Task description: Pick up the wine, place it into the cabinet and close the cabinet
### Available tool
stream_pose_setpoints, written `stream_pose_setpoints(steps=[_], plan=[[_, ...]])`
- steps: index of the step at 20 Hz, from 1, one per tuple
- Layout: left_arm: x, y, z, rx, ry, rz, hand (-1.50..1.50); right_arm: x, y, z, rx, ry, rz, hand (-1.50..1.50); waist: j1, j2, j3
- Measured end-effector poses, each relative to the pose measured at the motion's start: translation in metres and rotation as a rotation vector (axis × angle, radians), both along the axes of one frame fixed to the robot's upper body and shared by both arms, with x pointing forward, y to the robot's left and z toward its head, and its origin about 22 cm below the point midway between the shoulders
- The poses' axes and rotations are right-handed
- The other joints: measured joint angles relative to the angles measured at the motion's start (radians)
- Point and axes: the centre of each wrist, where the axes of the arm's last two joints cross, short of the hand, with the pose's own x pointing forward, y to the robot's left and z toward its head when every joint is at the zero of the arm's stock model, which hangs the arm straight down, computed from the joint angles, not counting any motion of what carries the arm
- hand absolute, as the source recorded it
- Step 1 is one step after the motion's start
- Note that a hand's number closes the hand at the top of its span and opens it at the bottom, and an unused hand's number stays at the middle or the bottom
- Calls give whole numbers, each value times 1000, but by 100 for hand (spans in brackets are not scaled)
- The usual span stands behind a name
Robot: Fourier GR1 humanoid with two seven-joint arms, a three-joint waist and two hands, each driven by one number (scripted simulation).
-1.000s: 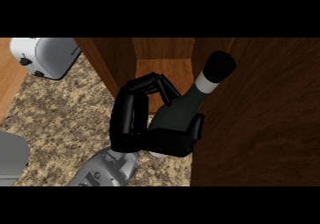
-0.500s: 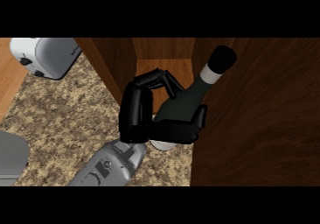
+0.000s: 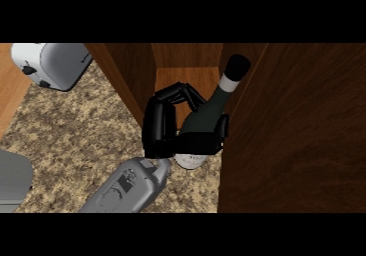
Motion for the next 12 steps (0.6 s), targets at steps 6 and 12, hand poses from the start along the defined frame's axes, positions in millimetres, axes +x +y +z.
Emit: stream_pose_setpoints(steps=[6,12], plan=[[10,2,-23,72,7,34,150,1,-1,1,-2,-8,-6,-150,2,0,0],[15,8,-46,122,-10,68,150,-1,-1,-1,-4,1,1,-150,2,0,0]])
